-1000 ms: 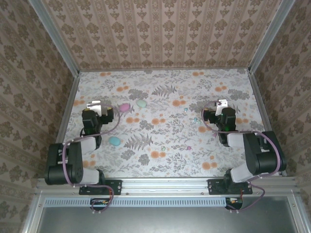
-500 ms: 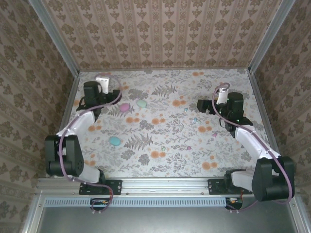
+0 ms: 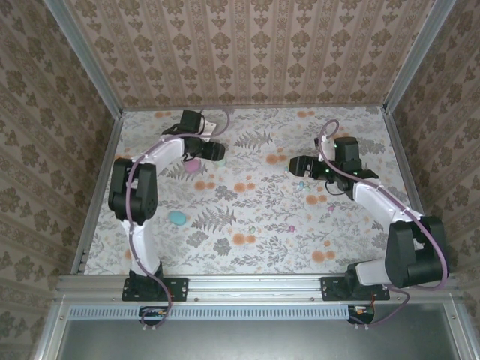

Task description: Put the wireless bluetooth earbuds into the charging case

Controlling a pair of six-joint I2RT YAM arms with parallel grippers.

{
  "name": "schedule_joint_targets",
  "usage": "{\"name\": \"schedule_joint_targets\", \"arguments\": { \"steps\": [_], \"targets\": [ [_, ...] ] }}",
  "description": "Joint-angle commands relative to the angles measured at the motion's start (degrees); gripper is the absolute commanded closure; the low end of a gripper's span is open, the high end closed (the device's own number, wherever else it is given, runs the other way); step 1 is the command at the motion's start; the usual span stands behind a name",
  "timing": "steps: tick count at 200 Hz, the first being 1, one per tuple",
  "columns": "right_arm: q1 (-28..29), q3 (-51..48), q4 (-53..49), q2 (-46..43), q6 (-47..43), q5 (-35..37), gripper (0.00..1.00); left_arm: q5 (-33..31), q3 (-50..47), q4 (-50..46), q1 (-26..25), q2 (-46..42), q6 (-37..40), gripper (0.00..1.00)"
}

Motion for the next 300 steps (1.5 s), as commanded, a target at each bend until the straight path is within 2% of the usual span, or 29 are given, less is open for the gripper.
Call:
{"name": "schedule_joint_targets", "arguments": {
  "steps": [1, 44, 161, 250, 300],
  "targets": [
    [0.7, 1.7, -2.5, -0.2, 1.3, -0.2, 0.09, -1.1, 4.0, -6.5, -0.8, 2.7, -2.6, 0.32],
    [0.8, -0.5, -2.6, -2.2, 1.2, 1.1, 0.08, -0.2, 5.9, -5.4, -1.1, 5.9, -4.2, 0.32],
    [0.9, -2.2, -1.4, -2.5, 2.3, 1.2, 0.08, 1.3, 9.3, -6.8, -1.2, 9.6, -2.2, 0.32],
    [1.7, -3.1, -0.4, -1.5, 2.7, 1.5, 0.08, 5.8, 9.4, -7.2, -3.7, 9.9, -0.3, 0.40],
    [3.7, -1.7, -1.9, 0.7, 0.9, 2.5, 0.09, 8.7, 5.3, -6.4, -6.2, 7.3, -2.6, 0.43]
  ]
}}
